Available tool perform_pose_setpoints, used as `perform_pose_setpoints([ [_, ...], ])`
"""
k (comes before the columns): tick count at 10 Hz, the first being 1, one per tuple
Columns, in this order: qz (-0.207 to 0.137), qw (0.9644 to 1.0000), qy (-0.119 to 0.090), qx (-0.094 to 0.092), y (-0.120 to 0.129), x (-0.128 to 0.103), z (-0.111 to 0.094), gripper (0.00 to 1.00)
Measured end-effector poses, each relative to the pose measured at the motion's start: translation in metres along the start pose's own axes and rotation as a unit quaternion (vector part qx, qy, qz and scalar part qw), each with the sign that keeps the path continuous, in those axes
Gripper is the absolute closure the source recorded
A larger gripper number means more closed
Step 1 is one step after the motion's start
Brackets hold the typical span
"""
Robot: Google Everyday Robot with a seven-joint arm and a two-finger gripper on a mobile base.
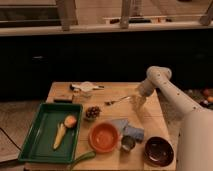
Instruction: Place fork in red bowl
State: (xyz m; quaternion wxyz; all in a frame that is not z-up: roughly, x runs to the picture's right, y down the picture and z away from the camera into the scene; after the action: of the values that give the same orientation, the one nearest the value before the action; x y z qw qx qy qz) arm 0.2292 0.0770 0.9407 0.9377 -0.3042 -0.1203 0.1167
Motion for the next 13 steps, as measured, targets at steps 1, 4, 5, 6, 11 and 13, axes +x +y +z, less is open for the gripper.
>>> perform_pose_setpoints([
  [1, 0.002, 1.0000, -0.002, -0.001, -0.001, 0.001, 0.001, 0.20],
  [4, 0.009, 0.9999, -0.006, -0.009, -0.002, 0.005, 0.006, 0.20],
  [5, 0.011, 0.9998, -0.008, -0.011, -0.003, 0.006, 0.008, 0.20],
  [6, 0.012, 0.9998, -0.008, -0.012, -0.004, 0.007, 0.009, 0.20],
  [11, 0.023, 0.9995, -0.010, -0.021, -0.007, 0.013, 0.014, 0.20],
  [13, 0.027, 0.9992, -0.009, -0.027, -0.007, 0.015, 0.016, 0.20],
])
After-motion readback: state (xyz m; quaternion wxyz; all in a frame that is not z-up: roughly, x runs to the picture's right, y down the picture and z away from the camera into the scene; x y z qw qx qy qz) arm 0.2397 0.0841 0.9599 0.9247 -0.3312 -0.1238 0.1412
